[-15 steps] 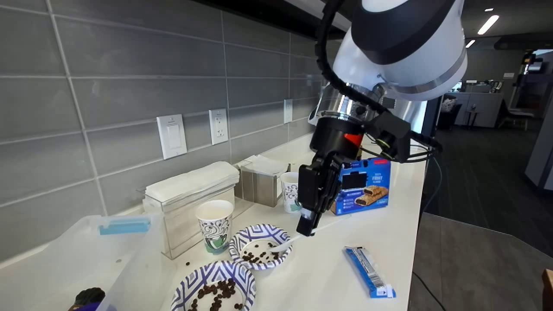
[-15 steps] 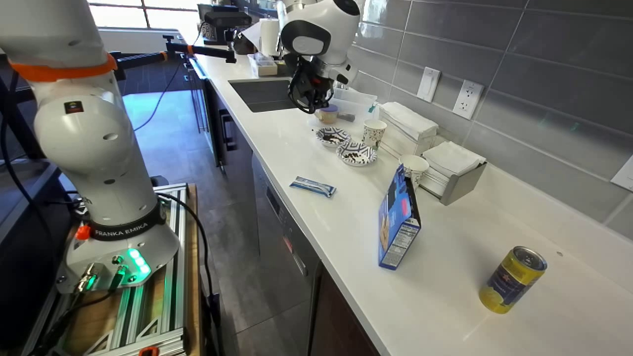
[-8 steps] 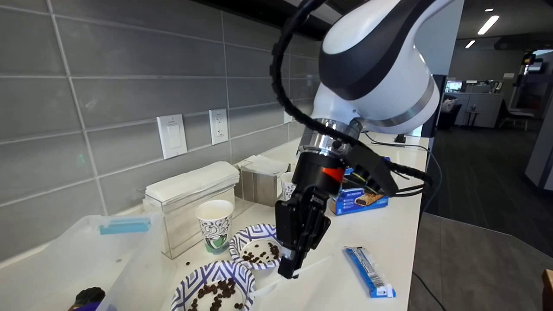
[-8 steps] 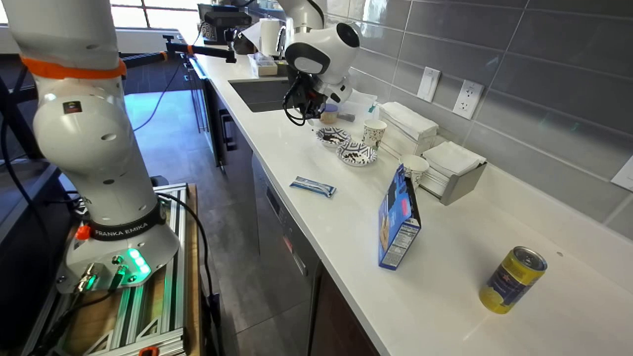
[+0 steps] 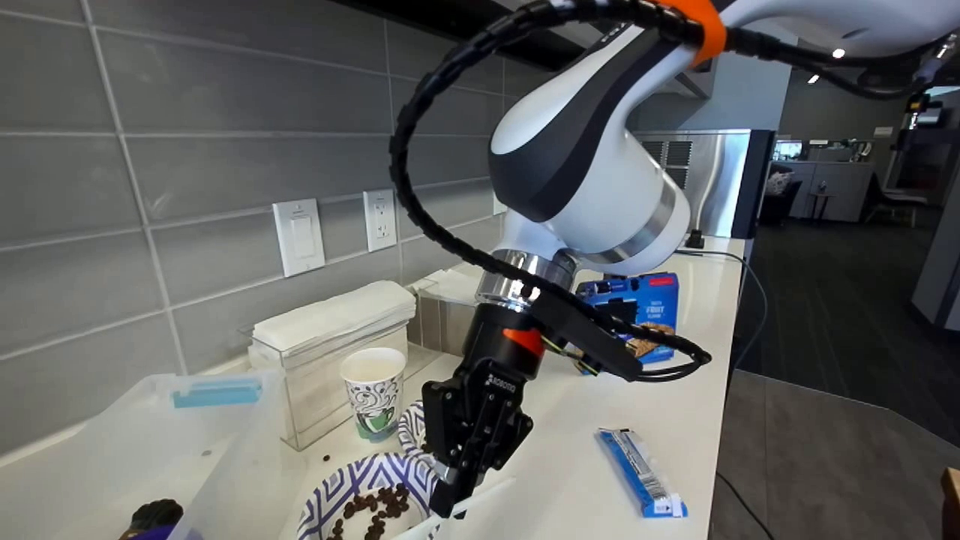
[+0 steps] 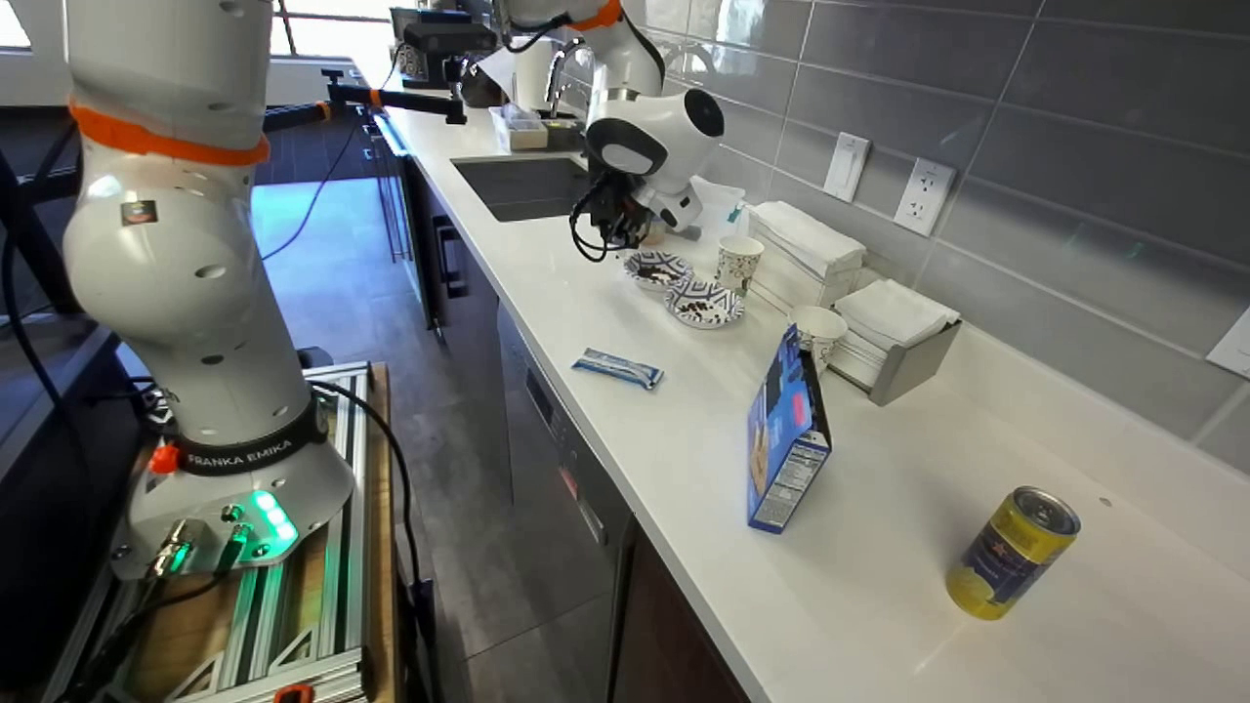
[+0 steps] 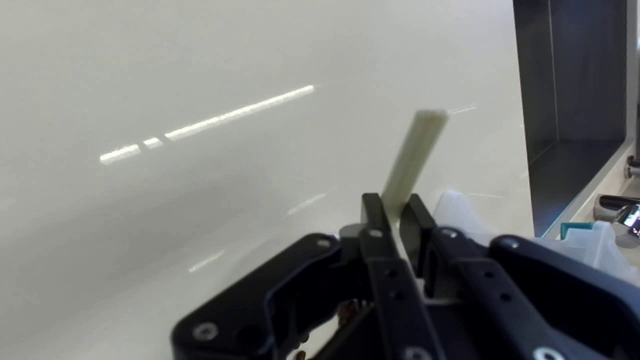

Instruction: Pick up the spoon, get some of the objects from the bowl on the left and put them in the bowl on the right

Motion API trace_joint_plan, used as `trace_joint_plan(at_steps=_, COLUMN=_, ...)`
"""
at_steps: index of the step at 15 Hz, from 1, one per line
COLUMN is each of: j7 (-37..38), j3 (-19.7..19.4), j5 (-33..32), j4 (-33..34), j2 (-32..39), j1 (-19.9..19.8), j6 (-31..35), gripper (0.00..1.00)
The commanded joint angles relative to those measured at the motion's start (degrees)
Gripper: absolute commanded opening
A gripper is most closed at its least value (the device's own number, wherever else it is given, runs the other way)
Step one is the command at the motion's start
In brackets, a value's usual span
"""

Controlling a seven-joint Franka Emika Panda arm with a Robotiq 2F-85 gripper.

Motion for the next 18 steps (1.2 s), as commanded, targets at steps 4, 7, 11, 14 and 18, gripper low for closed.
trace_joint_plan(at_steps=4, j7=3.37, j3=1.29, j5=5.05, j4=5.55, j2=5.89, j1=-1.34, j6=0.72, gripper=0.03)
trace_joint_plan(at_steps=7, j7=4.24, j3=1.19, j5=6.8, j4=6.91, j2=7.69, j1=-1.29, j6=1.01, gripper=0.03)
trace_joint_plan(at_steps=11, j7=5.35, j3=1.23, j5=9.27, j4=7.88, j2=9.5, j1=-1.43, j6=0.64, gripper=0.03)
trace_joint_plan(at_steps=14, j7=5.37, j3=1.15, j5=12.35, j4=8.41, j2=10.48, j1=-1.51, j6=0.85, gripper=0.03)
trace_joint_plan(at_steps=18, j7=5.55, j3=0.74, j5=14.92, j4=8.87, j2=11.47, j1=-1.55, j6=0.81, gripper=0.03)
